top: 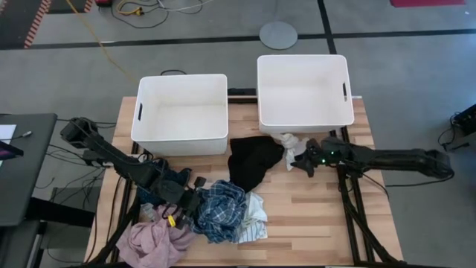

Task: Sort clothes
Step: Put the blue patterned polo shirt into the left laundry bin

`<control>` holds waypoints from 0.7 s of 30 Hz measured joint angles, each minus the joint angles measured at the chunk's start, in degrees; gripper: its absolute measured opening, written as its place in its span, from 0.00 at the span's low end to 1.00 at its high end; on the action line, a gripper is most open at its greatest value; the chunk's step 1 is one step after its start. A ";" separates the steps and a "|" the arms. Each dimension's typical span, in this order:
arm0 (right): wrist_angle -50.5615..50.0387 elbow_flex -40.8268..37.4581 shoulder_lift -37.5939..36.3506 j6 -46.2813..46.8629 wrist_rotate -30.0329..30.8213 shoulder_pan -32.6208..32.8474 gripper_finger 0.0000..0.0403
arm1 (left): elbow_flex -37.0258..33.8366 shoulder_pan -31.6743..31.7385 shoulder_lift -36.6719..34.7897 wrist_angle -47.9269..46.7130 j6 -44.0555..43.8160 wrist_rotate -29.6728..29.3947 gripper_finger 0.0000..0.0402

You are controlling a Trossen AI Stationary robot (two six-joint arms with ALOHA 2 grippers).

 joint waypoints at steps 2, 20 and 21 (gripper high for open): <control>-2.89 0.86 1.17 0.92 2.46 1.67 0.51 | 0.01 0.00 0.00 0.02 0.00 -0.02 0.20; -8.86 7.70 7.00 5.78 24.85 17.33 0.51 | 0.02 0.00 0.00 -0.11 -0.19 0.00 0.20; -9.41 8.77 7.03 4.88 25.96 18.39 0.51 | 0.02 0.00 0.00 -0.18 -0.07 -0.02 0.20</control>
